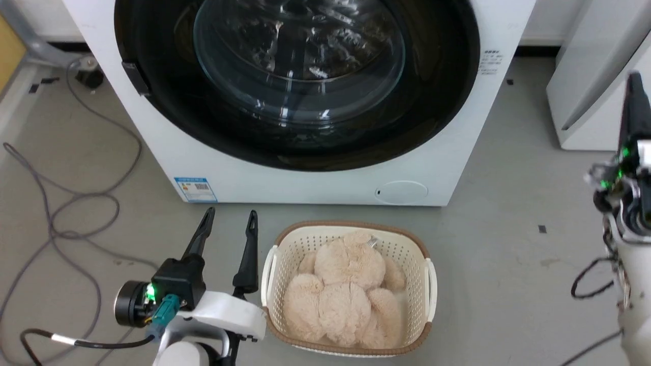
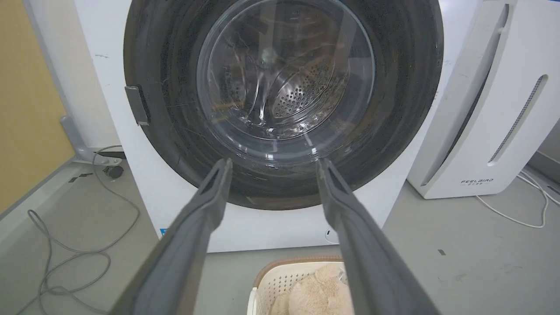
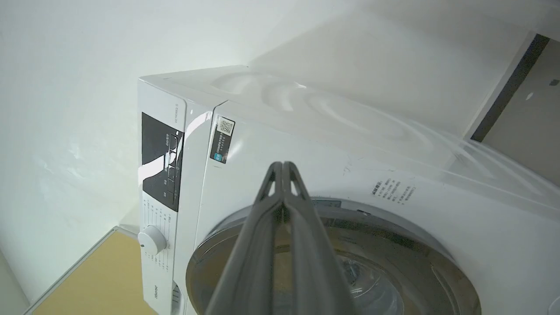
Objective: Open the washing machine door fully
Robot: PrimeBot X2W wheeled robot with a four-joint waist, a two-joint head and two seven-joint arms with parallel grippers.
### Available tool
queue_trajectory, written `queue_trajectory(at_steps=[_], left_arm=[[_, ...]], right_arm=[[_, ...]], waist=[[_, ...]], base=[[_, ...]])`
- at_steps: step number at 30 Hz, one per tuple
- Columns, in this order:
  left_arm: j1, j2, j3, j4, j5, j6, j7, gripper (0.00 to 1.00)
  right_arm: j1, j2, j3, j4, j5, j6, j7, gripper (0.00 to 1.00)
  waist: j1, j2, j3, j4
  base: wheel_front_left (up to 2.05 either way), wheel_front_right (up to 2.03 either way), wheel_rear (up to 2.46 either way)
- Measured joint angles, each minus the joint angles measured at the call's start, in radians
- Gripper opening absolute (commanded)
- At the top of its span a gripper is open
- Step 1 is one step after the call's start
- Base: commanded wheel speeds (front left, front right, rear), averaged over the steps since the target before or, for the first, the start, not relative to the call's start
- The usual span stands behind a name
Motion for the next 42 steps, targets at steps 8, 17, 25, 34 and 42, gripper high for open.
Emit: queue_trajectory(at_steps=[8, 17, 25, 34, 42], left_arm=[[-0.035, 0.0, -0.017, -0.018, -0.009, 0.0, -0.016, 1.0], [-0.076, 0.0, -0.028, -0.032, -0.018, 0.0, -0.034, 1.0], [-0.104, 0.0, -0.04, -0.04, -0.028, 0.0, -0.053, 1.0], [-0.146, 0.0, -0.057, -0.046, -0.045, 0.0, -0.069, 1.0], [-0.175, 0.0, -0.065, -0.047, -0.062, 0.0, -0.088, 1.0]], right_arm=[[-0.213, -0.107, 0.2, 0.158, 0.172, 0.0, 0.063, 0.0], [-0.49, -0.177, 0.475, 0.369, 0.333, 0.0, 0.23, 0.0], [-0.718, -0.185, 0.673, 0.544, 0.456, 0.0, 0.408, 0.0], [-0.902, -0.183, 0.88, 0.653, 0.57, 0.0, 0.547, 0.0], [-1.024, -0.163, 1.069, 0.735, 0.664, 0.0, 0.641, 0.0]], waist=[[0.0001, 0.0, 0.058, 0.013], [0.0001, 0.0, 0.122, 0.026], [0.0, 0.0, 0.175, 0.03], [0.0, 0.0, 0.233, 0.039], [0.0, 0.0, 0.279, 0.047]], base=[[0.0, 0.0, 0.0], [0.0, 0.0, 0.0], [0.0, 0.0, 0.0], [0.0, 0.0, 0.0], [0.0, 0.0, 0.0]])
